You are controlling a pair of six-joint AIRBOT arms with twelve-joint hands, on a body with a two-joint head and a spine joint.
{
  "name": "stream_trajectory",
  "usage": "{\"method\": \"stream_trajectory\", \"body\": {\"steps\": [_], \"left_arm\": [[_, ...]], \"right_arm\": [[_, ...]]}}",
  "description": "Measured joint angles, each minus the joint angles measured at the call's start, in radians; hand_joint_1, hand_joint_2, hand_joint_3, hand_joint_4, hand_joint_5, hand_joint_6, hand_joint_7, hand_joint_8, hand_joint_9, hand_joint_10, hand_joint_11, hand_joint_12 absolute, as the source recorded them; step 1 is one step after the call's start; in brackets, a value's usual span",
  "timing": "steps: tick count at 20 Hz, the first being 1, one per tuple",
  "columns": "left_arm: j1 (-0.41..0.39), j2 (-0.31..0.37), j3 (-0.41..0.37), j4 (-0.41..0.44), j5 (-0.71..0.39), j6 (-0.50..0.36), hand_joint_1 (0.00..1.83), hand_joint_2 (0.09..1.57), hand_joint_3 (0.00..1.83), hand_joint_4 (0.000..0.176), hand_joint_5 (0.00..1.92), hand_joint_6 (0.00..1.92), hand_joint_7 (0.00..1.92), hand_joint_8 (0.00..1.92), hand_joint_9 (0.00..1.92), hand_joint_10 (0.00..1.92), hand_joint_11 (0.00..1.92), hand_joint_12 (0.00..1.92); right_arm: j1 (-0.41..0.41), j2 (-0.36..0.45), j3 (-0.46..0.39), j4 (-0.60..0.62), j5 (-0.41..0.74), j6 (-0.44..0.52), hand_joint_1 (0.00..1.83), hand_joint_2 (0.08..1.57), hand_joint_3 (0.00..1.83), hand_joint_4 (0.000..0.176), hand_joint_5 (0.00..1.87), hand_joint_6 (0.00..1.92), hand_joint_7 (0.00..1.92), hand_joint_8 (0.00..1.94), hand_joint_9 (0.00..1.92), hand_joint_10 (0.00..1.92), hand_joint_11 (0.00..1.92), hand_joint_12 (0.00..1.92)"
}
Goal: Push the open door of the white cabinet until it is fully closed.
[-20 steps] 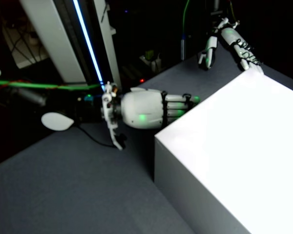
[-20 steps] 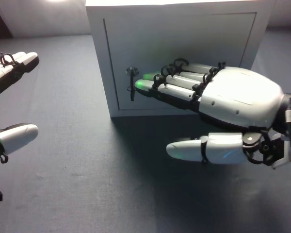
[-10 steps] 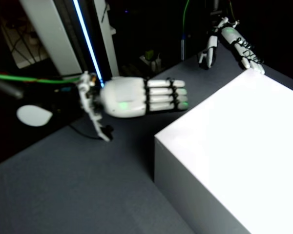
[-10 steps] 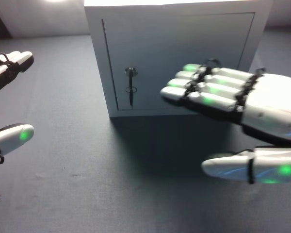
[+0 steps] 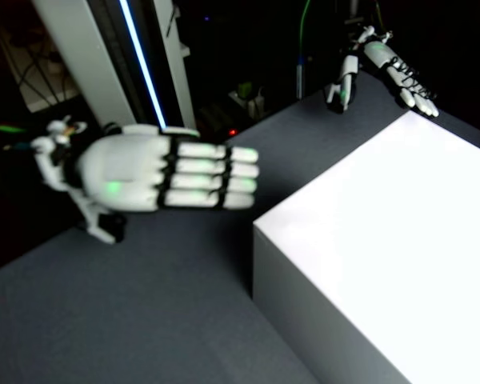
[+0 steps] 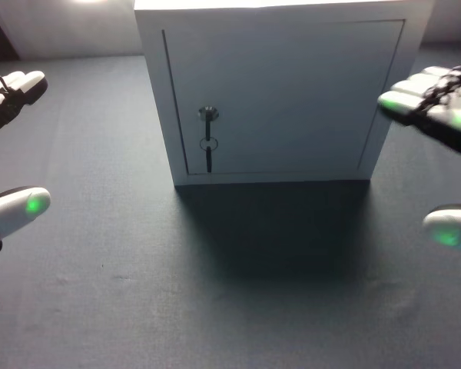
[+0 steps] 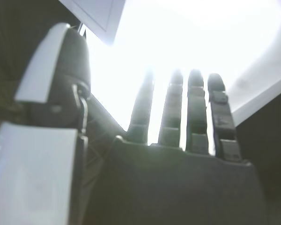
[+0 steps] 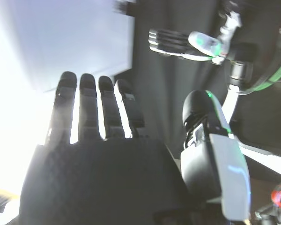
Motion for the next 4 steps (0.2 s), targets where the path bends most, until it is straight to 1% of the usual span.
{"method": "stream_trajectory", "body": {"steps": [1, 2, 3, 4], "left_arm": [[0.000, 0.000, 0.000, -0.001, 0.000, 0.000, 0.28, 1.25, 0.00, 0.088, 0.00, 0.00, 0.00, 0.00, 0.00, 0.00, 0.00, 0.00], [0.000, 0.000, 0.000, -0.002, -0.004, 0.000, 0.28, 1.24, 0.00, 0.081, 0.00, 0.00, 0.00, 0.00, 0.00, 0.00, 0.00, 0.00], [0.000, 0.000, 0.000, -0.005, -0.006, 0.000, 0.27, 1.23, 0.00, 0.083, 0.00, 0.00, 0.00, 0.00, 0.00, 0.00, 0.00, 0.00], [0.000, 0.000, 0.000, -0.008, -0.012, 0.003, 0.24, 1.23, 0.00, 0.075, 0.00, 0.00, 0.00, 0.00, 0.00, 0.00, 0.00, 0.00]], "right_arm": [[-0.016, 0.008, -0.005, 0.016, 0.019, -0.012, 0.06, 1.30, 0.01, 0.000, 0.00, 0.00, 0.00, 0.00, 0.00, 0.00, 0.00, 0.00], [-0.037, 0.014, -0.007, 0.037, 0.046, -0.017, 0.05, 1.31, 0.01, 0.000, 0.00, 0.00, 0.00, 0.00, 0.00, 0.00, 0.00, 0.00], [-0.058, 0.021, -0.014, 0.072, 0.065, -0.033, 0.10, 1.30, 0.00, 0.000, 0.00, 0.00, 0.00, 0.00, 0.00, 0.00, 0.00, 0.00], [-0.087, 0.026, -0.019, 0.120, 0.100, -0.045, 0.18, 1.32, 0.01, 0.000, 0.00, 0.00, 0.00, 0.00, 0.00, 0.00, 0.00, 0.00]]}}
